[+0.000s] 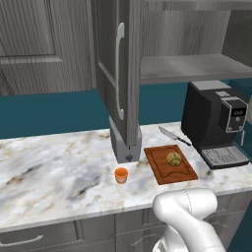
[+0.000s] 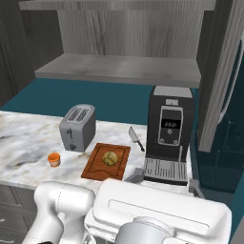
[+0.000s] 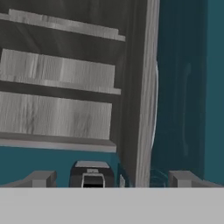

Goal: Pick the bread, place it on the cutting board, pick the jam, place it on the counter, and close the cabinet.

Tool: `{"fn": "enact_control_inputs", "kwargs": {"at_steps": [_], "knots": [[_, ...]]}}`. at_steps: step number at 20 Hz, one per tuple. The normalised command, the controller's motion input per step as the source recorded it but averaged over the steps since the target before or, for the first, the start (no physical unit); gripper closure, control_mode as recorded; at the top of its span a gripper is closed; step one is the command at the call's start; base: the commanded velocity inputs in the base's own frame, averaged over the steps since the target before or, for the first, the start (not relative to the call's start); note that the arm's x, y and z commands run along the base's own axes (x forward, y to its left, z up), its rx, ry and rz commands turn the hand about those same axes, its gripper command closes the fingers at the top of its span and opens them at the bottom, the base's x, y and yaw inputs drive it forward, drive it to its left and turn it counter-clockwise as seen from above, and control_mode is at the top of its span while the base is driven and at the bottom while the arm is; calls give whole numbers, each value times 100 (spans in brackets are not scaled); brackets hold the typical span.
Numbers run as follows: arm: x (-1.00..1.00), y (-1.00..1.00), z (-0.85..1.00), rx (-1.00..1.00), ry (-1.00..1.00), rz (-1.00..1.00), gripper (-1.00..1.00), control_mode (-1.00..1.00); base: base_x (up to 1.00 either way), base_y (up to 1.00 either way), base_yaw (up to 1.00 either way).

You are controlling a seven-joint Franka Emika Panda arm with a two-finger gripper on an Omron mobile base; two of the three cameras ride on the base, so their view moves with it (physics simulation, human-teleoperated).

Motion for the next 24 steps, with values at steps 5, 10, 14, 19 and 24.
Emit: {"fn": "enact_control_inputs", "kwargs": {"at_steps": [5, 10, 14, 19, 24], "knots": [[3, 0, 0, 0, 0, -9, -100, -100, 0, 0, 0], [10, -1, 0, 0, 0, -7, -100, -100, 0, 0, 0], [17, 0, 0, 0, -1, -3, -100, -100, 0, 0, 0], [19, -1, 0, 0, -1, -1, -100, -100, 0, 0, 0], [23, -6, 0, 0, 0, 0, -100, -100, 0, 0, 0]]}}
